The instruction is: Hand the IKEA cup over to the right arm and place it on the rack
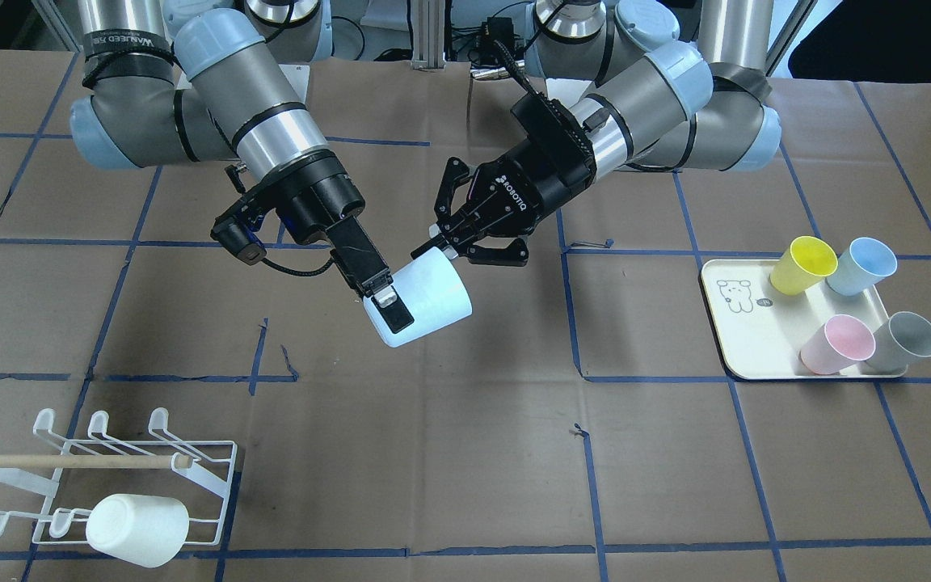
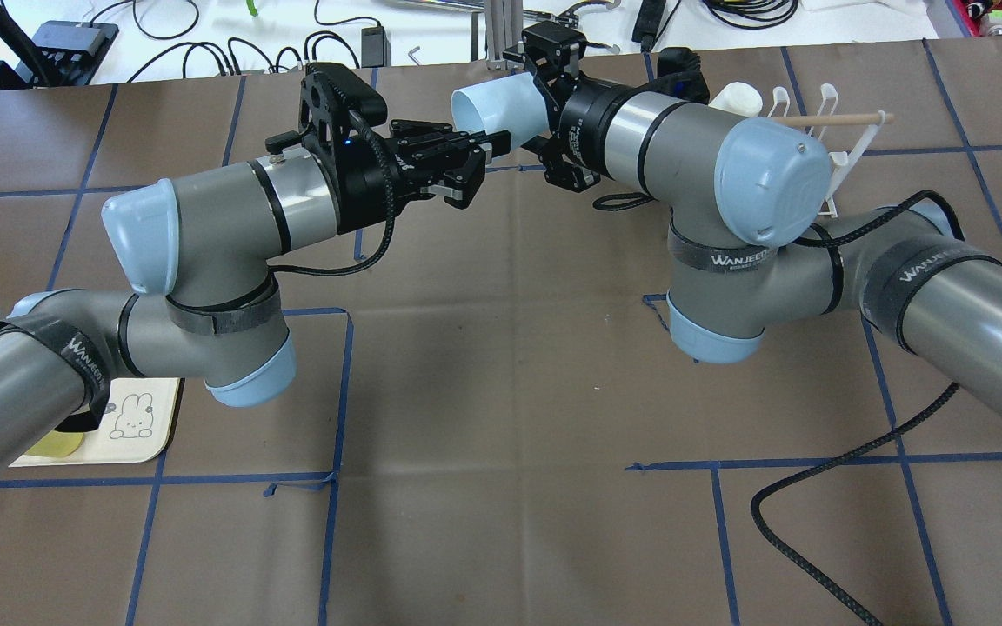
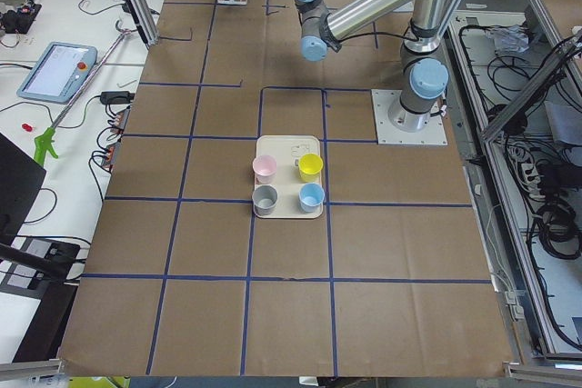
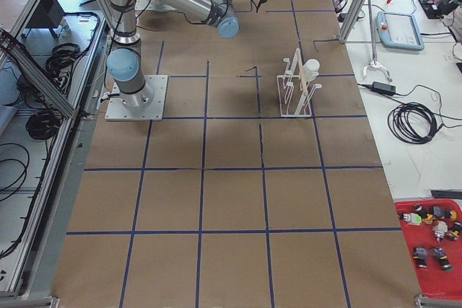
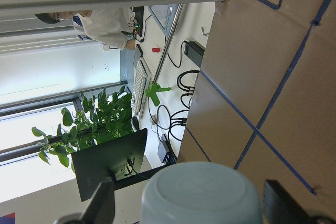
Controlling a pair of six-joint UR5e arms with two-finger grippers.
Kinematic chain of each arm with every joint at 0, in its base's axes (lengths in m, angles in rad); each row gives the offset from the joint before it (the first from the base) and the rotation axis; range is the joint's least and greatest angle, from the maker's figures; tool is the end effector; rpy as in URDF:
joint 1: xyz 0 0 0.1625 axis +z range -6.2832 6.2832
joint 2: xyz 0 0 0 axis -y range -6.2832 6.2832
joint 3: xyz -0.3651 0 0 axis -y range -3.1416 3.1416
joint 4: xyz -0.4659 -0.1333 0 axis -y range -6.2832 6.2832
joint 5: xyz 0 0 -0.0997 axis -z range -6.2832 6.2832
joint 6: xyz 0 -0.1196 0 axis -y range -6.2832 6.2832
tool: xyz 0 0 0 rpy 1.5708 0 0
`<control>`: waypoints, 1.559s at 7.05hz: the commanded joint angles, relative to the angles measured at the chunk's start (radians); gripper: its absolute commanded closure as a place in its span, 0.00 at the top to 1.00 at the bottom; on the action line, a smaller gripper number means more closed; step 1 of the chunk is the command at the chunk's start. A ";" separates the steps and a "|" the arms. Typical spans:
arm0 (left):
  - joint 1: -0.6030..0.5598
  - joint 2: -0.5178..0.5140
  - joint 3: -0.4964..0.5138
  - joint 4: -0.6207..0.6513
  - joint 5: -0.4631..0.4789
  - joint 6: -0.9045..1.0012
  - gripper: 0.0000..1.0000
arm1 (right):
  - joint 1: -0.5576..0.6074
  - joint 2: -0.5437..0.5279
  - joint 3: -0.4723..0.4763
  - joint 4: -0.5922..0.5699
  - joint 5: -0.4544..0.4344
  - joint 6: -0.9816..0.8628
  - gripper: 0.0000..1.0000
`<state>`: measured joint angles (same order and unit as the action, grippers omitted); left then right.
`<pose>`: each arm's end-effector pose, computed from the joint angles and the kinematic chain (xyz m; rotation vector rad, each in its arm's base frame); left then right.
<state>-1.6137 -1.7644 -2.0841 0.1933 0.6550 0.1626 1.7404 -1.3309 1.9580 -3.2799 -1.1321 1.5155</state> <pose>-0.2510 -0.5267 0.2692 -0.7787 -1.9328 1.2265 0.2838 -0.5666 0.2809 1.0496 1.7517 -0.4726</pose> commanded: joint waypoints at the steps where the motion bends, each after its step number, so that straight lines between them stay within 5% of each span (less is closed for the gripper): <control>1: 0.000 0.002 -0.001 0.000 0.000 0.000 0.06 | 0.001 0.001 -0.001 0.002 0.000 -0.001 0.85; 5: 0.000 0.002 0.001 0.002 0.002 0.000 0.10 | 0.001 -0.002 -0.002 0.002 0.002 -0.011 0.47; 7: 0.000 0.003 0.004 0.002 0.003 0.000 0.39 | 0.001 -0.001 -0.005 0.003 0.005 -0.011 0.40; 9: 0.006 0.005 0.006 0.005 0.002 0.000 0.83 | 0.001 -0.001 -0.005 0.005 0.005 -0.012 0.36; 10: 0.014 0.006 0.006 0.003 0.000 0.000 0.97 | -0.001 -0.001 -0.007 0.003 0.005 -0.012 0.34; 11: 0.021 0.006 0.004 0.002 -0.001 0.000 0.99 | -0.001 0.001 -0.007 0.003 0.005 -0.015 0.33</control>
<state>-1.6010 -1.7587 -2.0788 0.1963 0.6552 0.1626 1.7402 -1.3312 1.9517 -3.2761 -1.1275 1.5026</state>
